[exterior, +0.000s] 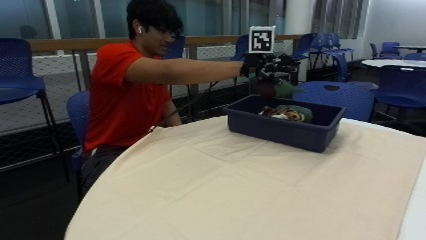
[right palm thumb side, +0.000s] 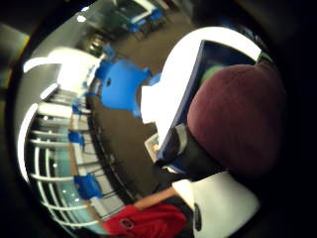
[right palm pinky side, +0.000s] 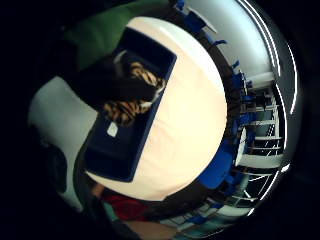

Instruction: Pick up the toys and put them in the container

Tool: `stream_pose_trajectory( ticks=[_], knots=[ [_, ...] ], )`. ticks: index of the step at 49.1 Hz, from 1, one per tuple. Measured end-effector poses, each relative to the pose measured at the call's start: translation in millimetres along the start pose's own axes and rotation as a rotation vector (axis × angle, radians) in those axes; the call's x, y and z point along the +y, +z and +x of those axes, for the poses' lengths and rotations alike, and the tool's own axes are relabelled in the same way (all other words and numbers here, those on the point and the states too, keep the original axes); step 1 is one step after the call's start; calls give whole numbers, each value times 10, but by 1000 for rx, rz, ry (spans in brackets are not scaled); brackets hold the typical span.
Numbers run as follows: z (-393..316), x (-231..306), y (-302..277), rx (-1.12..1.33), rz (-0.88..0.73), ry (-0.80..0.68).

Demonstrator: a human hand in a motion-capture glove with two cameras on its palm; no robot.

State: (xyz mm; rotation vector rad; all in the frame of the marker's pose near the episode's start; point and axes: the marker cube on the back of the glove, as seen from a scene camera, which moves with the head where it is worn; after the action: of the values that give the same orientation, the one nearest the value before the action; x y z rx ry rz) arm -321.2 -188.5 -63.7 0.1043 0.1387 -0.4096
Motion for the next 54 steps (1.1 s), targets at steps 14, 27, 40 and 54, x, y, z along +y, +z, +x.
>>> stream_pose_trajectory(
  ticks=[14, 27, 40, 54],
  knots=[
    [178, 201, 41, -190, -32, 83],
    [707, 605, 201, -120, 3, 232],
    [1130, 1092, 594, -134, 22, 305],
    [1495, 1440, 836, -134, 60, 354]
  ],
)
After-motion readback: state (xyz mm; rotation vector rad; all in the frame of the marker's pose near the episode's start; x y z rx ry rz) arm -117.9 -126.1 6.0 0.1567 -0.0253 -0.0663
